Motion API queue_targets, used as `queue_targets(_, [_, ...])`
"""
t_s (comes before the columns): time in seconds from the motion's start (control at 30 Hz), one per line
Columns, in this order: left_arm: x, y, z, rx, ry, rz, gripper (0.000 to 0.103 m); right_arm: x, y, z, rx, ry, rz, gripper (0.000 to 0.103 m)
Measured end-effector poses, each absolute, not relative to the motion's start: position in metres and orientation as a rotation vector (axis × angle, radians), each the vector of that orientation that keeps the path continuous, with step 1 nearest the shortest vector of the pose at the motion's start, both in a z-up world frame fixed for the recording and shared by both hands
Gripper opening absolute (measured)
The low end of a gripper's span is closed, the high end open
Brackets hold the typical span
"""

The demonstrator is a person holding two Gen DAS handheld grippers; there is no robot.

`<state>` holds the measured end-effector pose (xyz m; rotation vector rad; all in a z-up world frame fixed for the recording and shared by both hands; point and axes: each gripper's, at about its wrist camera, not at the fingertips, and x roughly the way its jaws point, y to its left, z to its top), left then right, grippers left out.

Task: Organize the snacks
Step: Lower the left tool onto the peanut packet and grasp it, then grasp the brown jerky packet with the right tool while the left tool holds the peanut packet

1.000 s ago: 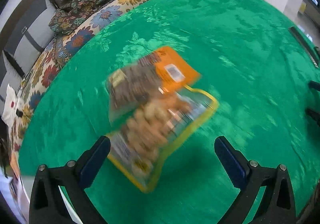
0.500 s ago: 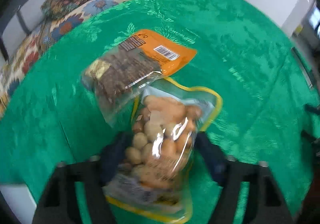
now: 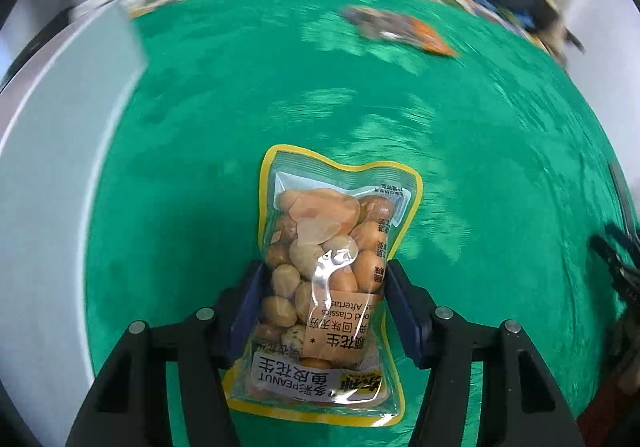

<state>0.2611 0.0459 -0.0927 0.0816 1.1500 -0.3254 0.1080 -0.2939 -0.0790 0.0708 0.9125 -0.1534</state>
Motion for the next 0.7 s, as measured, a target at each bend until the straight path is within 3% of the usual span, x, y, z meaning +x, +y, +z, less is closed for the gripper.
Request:
queue_targets(0.13, [0.265,0.057,-0.099,0.034,1.104,-0.275,0.093,0.108,-0.294,-0.079,0.071,0.912,-0.153,0.083])
queue_targets(0.23, [0.267,0.051,-0.106,0.114,1.077,-0.267,0.103,0.108,-0.294,-0.08,0.071,0.912,-0.153,0.083])
queue_targets(0.43, [0.263,0.053,-0.112,0.142,0.954,-0.301,0.103,0.108,-0.293,-0.079,0.073,0.913,-0.153,0.083])
queue_targets(0.7, [0.265,0.054,-0.114,0.136,0.946,-0.3,0.103,0.11,-0.292,-0.081,0.066,0.919,-0.136,0.086])
